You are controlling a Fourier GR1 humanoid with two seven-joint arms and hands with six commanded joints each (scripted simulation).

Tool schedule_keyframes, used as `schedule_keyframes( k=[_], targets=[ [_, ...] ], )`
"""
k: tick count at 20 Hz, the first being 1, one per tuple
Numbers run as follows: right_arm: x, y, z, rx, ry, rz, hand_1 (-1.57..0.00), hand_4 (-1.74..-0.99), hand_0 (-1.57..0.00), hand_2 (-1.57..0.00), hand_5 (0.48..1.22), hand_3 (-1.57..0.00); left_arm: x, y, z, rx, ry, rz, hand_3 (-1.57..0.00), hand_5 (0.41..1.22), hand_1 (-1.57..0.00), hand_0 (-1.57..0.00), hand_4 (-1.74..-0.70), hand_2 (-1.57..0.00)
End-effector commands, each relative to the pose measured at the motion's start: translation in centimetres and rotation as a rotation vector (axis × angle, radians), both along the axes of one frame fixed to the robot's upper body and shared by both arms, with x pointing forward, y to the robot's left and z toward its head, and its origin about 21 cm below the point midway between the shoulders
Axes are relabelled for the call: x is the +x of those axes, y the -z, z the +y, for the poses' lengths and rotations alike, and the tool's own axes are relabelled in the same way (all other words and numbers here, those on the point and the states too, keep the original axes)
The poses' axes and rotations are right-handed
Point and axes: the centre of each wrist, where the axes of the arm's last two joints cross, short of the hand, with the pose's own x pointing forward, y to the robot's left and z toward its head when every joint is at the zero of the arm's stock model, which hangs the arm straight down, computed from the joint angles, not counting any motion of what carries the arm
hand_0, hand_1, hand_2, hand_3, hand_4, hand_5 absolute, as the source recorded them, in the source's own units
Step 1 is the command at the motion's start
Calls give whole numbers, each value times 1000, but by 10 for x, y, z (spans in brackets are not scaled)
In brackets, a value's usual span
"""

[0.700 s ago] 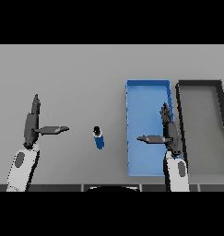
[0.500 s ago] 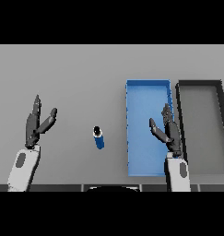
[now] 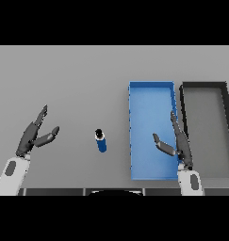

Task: Pick up the blue pipe and place it into the blue bin.

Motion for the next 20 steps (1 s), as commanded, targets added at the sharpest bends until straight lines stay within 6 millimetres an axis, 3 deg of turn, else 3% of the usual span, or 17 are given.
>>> schedule_keyframes(
  k=[1,5,10,14,20],
  targets=[
    [-2,0,-1,-4,-6,-3,1,-1197,1,1,621,1,-4,0,-2,-11,39,-10,1,594,1,1,-966,1],
    [-1,-5,2,-14,-17,-25,1,-1179,1,1,616,1,-23,-10,-4,28,199,39,1,549,1,1,-1026,1],
    [-3,-3,1,-14,-14,3,1,-1174,1,1,618,1,-32,0,-48,34,350,138,1,485,1,1,-1126,1],
    [-2,-6,0,-2,-2,3,1,-1197,1,1,615,1,-37,14,-77,37,417,184,1,450,1,1,-1139,1],
    [0,-7,-1,1,-4,23,1,-1211,1,1,622,1,-22,30,-115,-2,448,160,1,460,1,1,-1155,1]
  ],
)
